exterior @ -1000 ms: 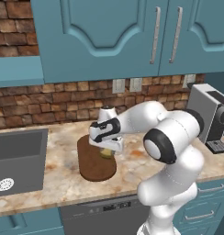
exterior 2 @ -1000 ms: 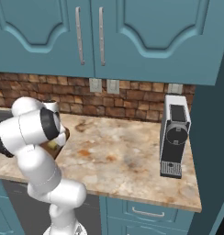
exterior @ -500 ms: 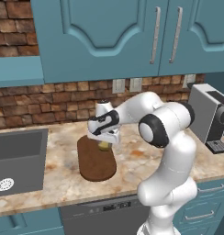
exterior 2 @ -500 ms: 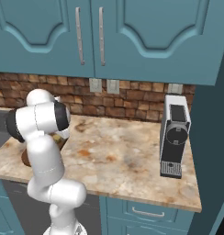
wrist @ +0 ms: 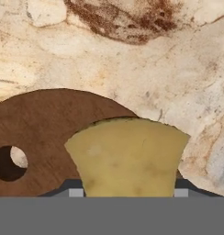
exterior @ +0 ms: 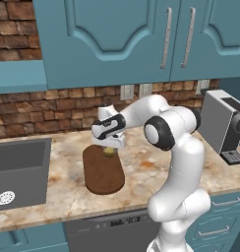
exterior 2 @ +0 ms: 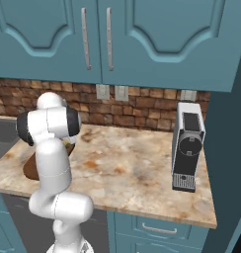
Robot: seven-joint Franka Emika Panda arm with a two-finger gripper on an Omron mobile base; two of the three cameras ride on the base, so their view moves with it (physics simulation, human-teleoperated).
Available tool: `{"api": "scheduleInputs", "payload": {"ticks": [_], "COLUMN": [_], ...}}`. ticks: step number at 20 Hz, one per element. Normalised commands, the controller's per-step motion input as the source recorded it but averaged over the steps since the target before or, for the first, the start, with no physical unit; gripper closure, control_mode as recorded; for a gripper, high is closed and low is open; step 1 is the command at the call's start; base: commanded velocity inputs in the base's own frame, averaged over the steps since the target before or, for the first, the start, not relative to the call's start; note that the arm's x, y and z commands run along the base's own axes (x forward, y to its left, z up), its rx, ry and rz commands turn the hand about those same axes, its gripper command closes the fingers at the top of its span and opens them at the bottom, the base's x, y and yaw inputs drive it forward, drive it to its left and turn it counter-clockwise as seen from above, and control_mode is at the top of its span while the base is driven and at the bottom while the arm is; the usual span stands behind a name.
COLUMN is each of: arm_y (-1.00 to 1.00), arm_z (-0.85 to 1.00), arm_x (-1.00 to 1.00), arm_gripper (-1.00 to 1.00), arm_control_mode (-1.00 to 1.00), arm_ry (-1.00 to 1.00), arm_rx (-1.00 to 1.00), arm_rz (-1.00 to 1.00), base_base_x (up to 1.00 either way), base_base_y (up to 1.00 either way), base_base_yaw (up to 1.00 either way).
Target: Pick up the sponge from the counter and clean the cutting board by briefly scrubbing or pressing down on the cutting board. Once finished, release the sponge.
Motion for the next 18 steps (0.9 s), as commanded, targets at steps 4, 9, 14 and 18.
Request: {"api": "scheduleInputs", "payload": {"ticks": [4,9,14,18], "arm_y": [0.33,0.51,0.58,0.75], "arm_z": [-0.32,-0.33,-0.09,-0.15], "arm_x": [0.0,0.04,0.1,0.08], "arm_gripper": [1.0,1.0,1.0,1.0], "arm_control_mode": [-1.0,-1.0,-1.0,-1.0], "arm_ry": [0.0,-0.02,-0.05,-0.05], "arm_rx": [-0.07,-0.07,-0.03,-0.02], "arm_rz": [0.0,0.0,0.0,0.0], "base_base_x": [0.0,0.0,0.0,0.0], "base_base_y": [0.0,0.0,0.0,0.0], "base_base_yaw": [0.0,0.0,0.0,0.0]}}
